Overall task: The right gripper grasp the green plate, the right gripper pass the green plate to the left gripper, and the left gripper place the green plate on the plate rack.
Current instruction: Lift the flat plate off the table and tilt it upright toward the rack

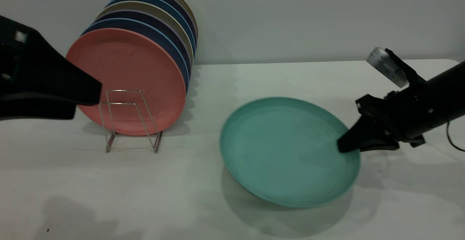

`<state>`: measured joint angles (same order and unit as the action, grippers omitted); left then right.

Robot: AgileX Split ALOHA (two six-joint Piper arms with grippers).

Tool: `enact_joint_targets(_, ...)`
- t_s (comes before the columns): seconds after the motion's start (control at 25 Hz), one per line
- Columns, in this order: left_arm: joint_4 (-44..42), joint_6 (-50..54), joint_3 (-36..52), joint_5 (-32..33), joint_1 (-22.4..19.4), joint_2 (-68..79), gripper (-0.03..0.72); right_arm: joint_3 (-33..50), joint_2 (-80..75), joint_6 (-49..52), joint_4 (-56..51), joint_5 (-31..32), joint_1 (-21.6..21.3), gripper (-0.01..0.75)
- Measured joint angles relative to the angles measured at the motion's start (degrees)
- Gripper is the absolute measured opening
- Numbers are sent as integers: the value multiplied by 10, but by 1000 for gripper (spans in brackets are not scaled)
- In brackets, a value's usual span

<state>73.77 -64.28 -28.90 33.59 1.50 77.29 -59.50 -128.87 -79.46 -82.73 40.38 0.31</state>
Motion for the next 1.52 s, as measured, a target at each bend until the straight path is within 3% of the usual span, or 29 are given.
enact_joint_targets(0.48, 75, -63, -1, -23, 0, 30, 543, 0, 0, -41, -114, 109, 91, 13)
enact_joint_targets(1.16, 80, -63, -1, -42, 0, 30, 529, 0, 0, -47, -186, 164, 198, 13)
enact_joint_targets(1.32, 93, -63, -1, -44, 0, 30, 429, 0, 0, -51, -186, 191, 203, 14)
enact_joint_targets(1.52, 122, -63, -1, -59, 0, 30, 164, 0, 0, -62, -186, 210, 203, 23)
